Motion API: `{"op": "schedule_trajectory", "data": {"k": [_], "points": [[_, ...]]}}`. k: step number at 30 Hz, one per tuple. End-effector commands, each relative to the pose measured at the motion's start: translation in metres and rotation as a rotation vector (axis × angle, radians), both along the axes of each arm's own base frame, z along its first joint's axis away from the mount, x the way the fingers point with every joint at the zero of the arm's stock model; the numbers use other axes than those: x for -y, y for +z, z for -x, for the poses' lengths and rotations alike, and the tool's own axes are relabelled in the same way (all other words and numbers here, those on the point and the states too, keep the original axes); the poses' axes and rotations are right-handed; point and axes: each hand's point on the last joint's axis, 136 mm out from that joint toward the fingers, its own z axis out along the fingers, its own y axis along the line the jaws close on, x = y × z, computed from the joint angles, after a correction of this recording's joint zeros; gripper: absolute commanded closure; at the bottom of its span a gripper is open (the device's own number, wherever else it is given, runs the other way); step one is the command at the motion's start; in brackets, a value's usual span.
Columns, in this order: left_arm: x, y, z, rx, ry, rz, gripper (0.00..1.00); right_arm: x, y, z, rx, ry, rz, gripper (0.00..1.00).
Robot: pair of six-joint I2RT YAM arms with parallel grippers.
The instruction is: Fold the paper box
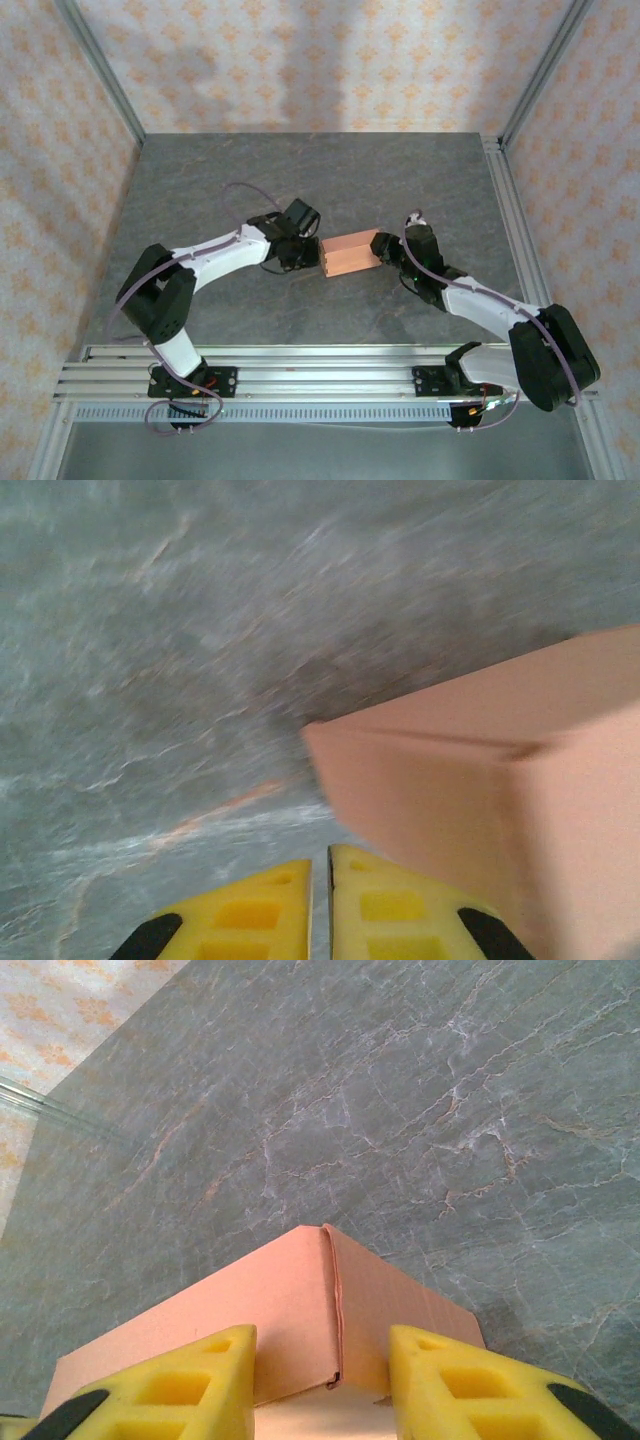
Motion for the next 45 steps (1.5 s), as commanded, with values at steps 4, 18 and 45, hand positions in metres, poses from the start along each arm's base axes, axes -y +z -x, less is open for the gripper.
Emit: {"op": "schedule_trajectory", "data": {"k": [4,18,45], "points": [[-0.015,-0.016,0.021,-0.062,-0.021,-0.072,0.87,0.02,-0.051,0.029,-0.155,-0.005,0.12,0.65],[0.0,0.076,-0.016,0.164,0.009,0.089,0.6,0.018,-0.04,0.027,-0.128,-0.004,0.103,0.64],[-0.006,-0.037,0.01,-0.113,-0.009,-0.033,0.98,0.019,-0.045,0.031,-0.144,0.001,0.108,0.87]]}}
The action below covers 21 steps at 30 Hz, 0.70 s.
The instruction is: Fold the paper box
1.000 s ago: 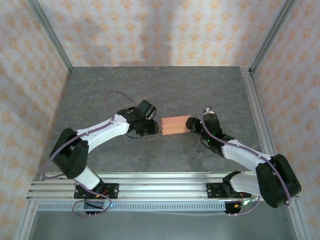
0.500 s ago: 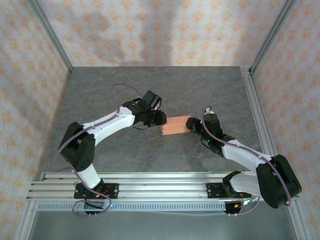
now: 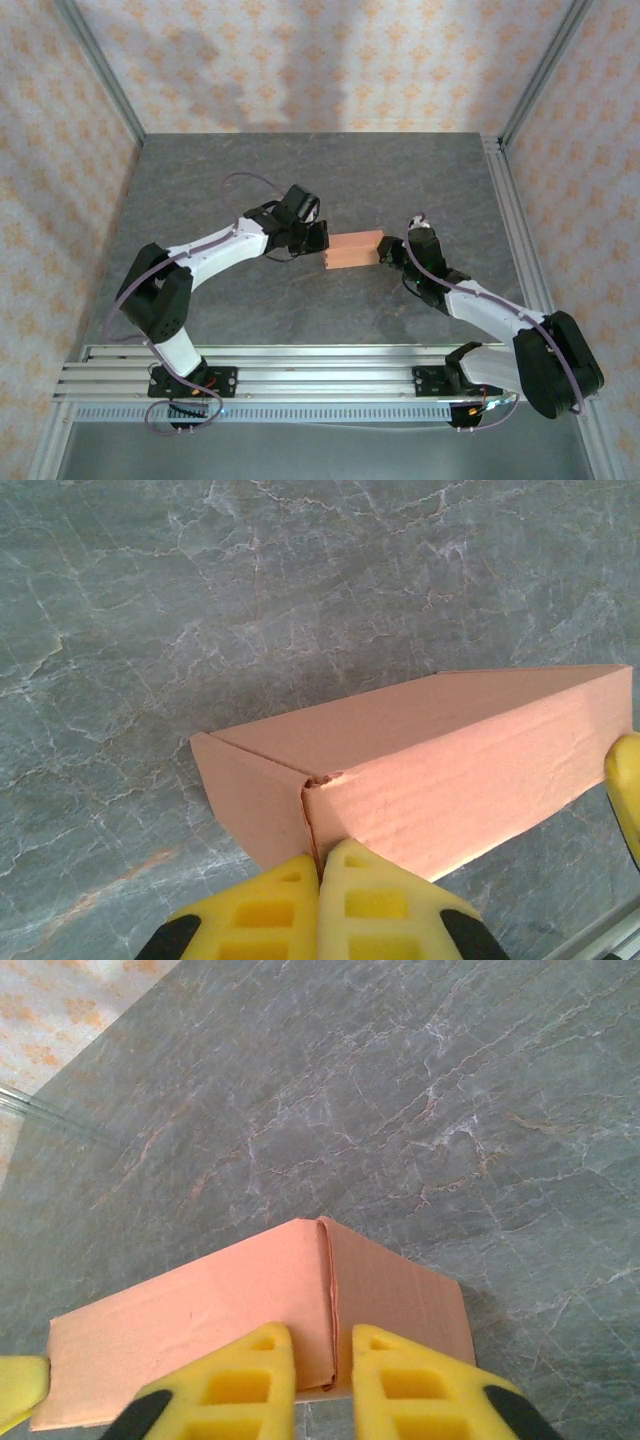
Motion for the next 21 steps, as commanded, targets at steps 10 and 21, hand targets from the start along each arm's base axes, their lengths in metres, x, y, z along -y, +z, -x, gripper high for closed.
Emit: {"op": "schedule_trajectory", "data": {"k": [10,21], "points": [[-0.021,-0.034,0.02,-0.125,-0.024,-0.164,0.87,0.009,-0.021,0.018,-0.103,0.009,0.069,0.74],[0.007,0.05,-0.012,0.074,-0.104,-0.047,0.22,0.015,0.047,-0.002,0.034,-0.068,0.016,0.44]]}}
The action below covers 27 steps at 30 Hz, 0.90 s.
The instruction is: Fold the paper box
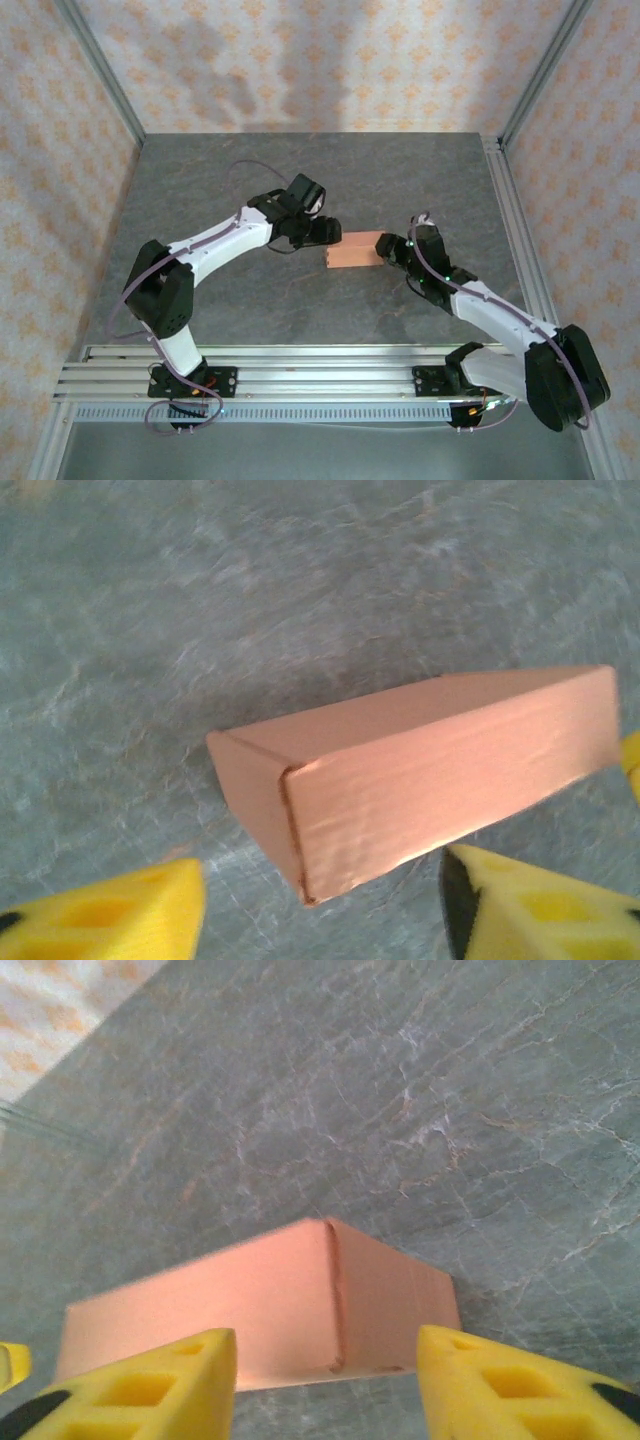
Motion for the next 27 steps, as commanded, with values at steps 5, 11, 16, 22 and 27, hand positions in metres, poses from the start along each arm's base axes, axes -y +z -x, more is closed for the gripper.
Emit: {"op": "schedule_trajectory", "data": {"k": [5,11,16,22,27], "points": [[0.005,0.039,-0.019,0.217,-0.144,-0.019,0.0,0.015,0.043,-0.007,0.088,-0.057,0.018,0.29],[0.021,0.054,-0.042,0.434,-0.374,-0.102,0.01,0.038,0.049,0.004,0.071,-0.077,0.07,0.17],[0.038,0.046,-0.043,0.53,-0.65,-0.17,0.05,0.056,0.049,0.018,0.043,-0.076,0.142,0.12],[0.064,0.012,-0.031,0.541,-0.998,-0.207,0.07,0.068,0.045,0.031,0.015,-0.075,0.2,0.11],[0.071,-0.011,-0.018,0.528,-1.22,-0.205,0.13,0.083,0.041,0.048,-0.021,-0.079,0.282,0.09]]}}
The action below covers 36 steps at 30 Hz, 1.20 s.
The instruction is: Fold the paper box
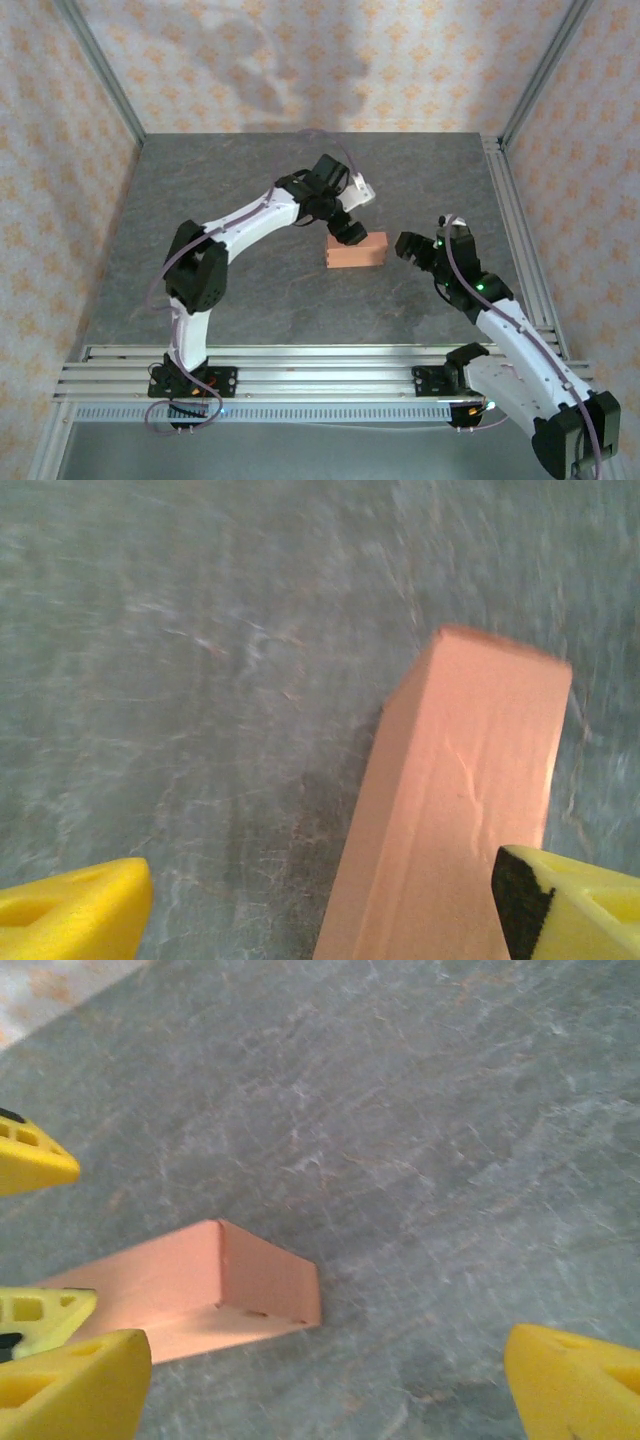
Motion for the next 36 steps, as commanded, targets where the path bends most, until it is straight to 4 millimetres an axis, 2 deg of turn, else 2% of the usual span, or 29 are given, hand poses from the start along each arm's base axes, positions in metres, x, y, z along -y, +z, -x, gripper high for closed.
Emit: {"op": "schedule_trajectory", "data": {"k": [1,5,13,17,19,25,30,33,36], "points": [[0.004,0.0,0.023,0.007,-0.23,-0.04,0.14,0.017,0.006,0.012,-0.012,-0.02,0.085,0.09],[0.008,-0.008,0.028,-0.032,-0.274,-0.063,0.16,0.019,0.002,0.014,-0.016,-0.031,0.085,0.09],[0.006,-0.022,0.038,-0.057,-0.308,-0.123,0.31,0.014,-0.001,0.008,-0.011,-0.023,0.072,0.1],[0.007,-0.024,0.049,-0.072,-0.33,-0.131,0.32,0.012,-0.005,0.006,-0.013,-0.021,0.058,0.1],[0.006,-0.028,0.052,-0.076,-0.333,-0.145,0.35,0.011,-0.006,0.005,-0.011,-0.022,0.049,0.1],[0.004,-0.037,0.058,-0.099,-0.336,-0.158,0.36,0.005,-0.012,0.003,-0.022,-0.012,0.013,0.1],[0.005,-0.035,0.061,-0.085,-0.31,-0.135,0.31,0.004,-0.015,0.002,-0.023,-0.022,0.002,0.1],[0.008,-0.024,0.052,-0.039,-0.24,-0.07,0.23,0.0,-0.018,-0.001,-0.019,-0.01,-0.014,0.1],[0.006,-0.008,0.033,-0.012,-0.087,0.035,0.13,-0.009,-0.024,-0.008,-0.02,0.013,-0.043,0.1]]}}
